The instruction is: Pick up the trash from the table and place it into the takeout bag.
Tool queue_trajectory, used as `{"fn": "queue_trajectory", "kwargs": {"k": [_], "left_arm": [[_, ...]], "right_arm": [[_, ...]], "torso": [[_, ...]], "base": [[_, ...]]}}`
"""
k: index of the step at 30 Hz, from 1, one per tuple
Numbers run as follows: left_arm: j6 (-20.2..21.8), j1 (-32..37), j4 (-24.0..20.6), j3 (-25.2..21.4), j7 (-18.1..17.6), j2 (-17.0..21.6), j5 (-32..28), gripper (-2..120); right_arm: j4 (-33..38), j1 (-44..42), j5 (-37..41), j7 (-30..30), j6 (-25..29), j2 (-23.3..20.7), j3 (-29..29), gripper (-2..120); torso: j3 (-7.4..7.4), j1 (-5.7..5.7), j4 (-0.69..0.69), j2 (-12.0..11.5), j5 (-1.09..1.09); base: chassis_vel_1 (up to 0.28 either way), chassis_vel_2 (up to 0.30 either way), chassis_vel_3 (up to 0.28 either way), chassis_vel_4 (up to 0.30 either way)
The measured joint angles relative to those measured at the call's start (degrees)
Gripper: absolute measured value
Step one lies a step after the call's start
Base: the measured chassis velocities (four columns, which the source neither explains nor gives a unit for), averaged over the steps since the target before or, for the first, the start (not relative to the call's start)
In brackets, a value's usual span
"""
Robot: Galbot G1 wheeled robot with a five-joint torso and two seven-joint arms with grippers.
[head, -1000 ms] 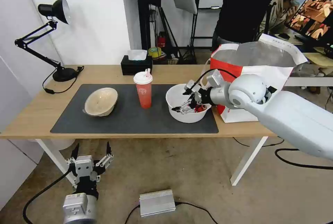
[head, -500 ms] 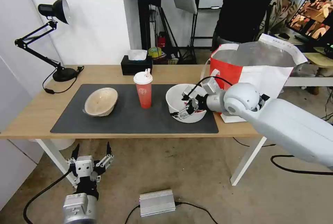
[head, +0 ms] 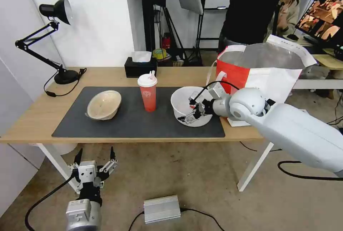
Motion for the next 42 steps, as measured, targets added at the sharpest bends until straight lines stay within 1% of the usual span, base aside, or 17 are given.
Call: {"fn": "queue_trajectory", "kwargs": {"k": [26, 42], "left_arm": [[-0.1, 0.2, 0.0, -0.1, -0.1, 0.0, 0.1, 100], [-0.1, 0.1, 0.1, -0.1, -0.1, 0.0, 0.1, 100]], "right_arm": [[-3.2, 0.3, -2.2, -0.3, 0.1, 0.9, -0.2, 100], [-4.8, 0.4, -3.1, -0.4, 0.1, 2.3, -0.4, 100]], "torso": [[0.00, 0.00, 0.00, 0.0, 0.00], [0.00, 0.00, 0.00, 0.0, 0.00]], "base": [[0.000, 0.000, 0.000, 0.000], [0.000, 0.000, 0.000, 0.000]]}}
